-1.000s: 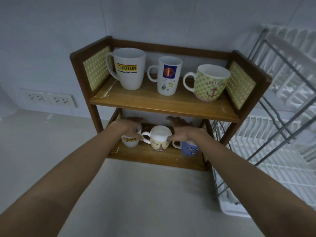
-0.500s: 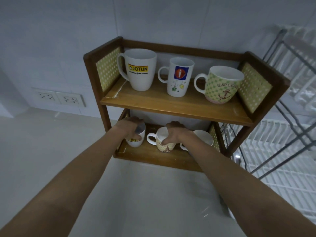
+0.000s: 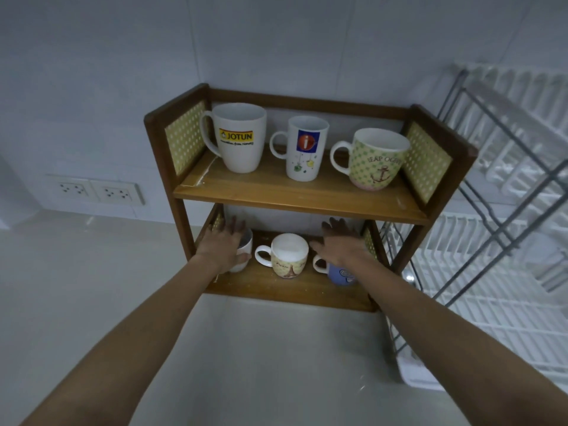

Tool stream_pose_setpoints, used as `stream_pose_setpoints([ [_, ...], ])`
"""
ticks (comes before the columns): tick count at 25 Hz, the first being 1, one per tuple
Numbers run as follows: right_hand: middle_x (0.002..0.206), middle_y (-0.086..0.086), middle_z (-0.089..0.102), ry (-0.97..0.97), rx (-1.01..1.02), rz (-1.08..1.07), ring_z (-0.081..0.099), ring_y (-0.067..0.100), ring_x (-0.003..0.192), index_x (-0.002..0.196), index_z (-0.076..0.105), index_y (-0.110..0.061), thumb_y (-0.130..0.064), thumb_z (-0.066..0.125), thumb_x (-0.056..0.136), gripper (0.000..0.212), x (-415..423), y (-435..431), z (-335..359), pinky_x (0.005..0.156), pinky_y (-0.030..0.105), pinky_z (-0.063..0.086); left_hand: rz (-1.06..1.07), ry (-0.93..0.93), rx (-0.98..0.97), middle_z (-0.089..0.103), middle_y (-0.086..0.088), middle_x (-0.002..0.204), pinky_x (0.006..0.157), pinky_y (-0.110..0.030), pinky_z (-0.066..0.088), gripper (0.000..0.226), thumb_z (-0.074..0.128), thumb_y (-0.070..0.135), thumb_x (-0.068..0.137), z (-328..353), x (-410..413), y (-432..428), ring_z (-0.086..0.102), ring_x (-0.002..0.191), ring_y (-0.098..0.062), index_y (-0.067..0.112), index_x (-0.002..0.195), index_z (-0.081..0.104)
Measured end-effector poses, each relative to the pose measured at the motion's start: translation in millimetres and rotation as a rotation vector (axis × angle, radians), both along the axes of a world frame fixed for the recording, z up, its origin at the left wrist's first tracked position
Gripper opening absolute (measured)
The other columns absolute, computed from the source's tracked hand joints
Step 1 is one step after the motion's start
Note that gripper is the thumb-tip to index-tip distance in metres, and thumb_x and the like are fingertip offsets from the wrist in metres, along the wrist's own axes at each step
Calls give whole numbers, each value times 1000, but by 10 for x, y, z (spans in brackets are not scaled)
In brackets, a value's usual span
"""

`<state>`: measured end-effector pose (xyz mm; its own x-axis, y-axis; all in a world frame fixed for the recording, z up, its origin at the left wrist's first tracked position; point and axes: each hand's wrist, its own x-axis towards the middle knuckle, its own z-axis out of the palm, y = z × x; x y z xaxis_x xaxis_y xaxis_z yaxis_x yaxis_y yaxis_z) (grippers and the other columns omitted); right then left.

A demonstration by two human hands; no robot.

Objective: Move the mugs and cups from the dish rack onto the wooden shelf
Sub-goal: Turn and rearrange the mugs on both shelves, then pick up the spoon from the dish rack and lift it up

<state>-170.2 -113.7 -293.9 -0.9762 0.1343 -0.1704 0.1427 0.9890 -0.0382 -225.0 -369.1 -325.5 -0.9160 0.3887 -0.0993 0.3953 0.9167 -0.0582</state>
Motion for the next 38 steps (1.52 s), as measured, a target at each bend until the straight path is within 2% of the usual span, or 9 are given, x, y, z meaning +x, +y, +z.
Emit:
stream_pose_setpoints([
  [3,160,9,13,114,-21,-68,10,28,146,149,22,-11,-48,36,96,66,337,69,-52,117,47,18,11,103,92,5,-11,160,117,-48,9,78,42,52,92,-116,286,125,7,146,-30,17,151,5],
  [7,158,6,23,431,-310,29,15,22,146,149,26,-12,-33,48,95,62,1117,-139,-245,116,38,22,-12,141,297,11,-12,159,117,-47,9,71,46,42,93,-206,912,427,7,146,-29,14,151,14],
  [12,155,6,30,523,-395,76,23,17,144,146,34,-9,-21,55,90,61,2067,-33,-504,113,25,17,-86,119,485,22,-5,157,117,-44,10,66,51,34,92,-353,1826,806,13,146,-21,15,149,23],
  [18,146,11,45,474,-374,41,39,24,137,138,47,-4,-13,63,85,56,2897,374,-845,112,35,28,-49,-9,442,10,3,160,117,-36,-1,60,37,36,97,-681,2776,1251,3,147,-15,22,151,15],
  [24,120,21,66,524,-273,106,62,40,111,114,67,5,1,82,59,57,3381,773,-1008,84,55,52,-43,-14,433,8,2,160,117,-36,-2,59,33,36,96,-845,3351,1678,1,147,-15,20,150,16],
  [28,113,13,69,647,-312,179,66,30,105,110,70,-3,-1,79,65,46,3487,965,-922,85,42,55,-7,-44,439,14,-5,159,117,-40,3,58,36,35,96,-997,3649,1871,8,147,-22,15,149,22],
  [32,107,3,70,773,-370,178,62,23,98,106,69,-11,-12,60,77,31,3385,1085,-666,80,33,47,8,-21,392,47,-16,143,105,-56,32,58,67,28,82,-1058,3852,1979,44,131,-35,3,132,53],
  [35,96,2,70,814,-396,98,60,25,87,100,68,-13,-17,55,81,23,3119,1152,-433,73,36,45,60,20,414,24,-6,156,117,-41,4,61,44,40,93,-1105,3885,1981,18,145,-23,13,146,33],
  [38,95,8,68,556,-503,-153,61,28,87,101,66,-9,-19,54,89,20,2506,1300,-176,71,37,48,66,44,433,20,-2,158,116,-36,-8,61,34,43,93,-1141,3881,1976,12,146,-20,17,148,28],
])
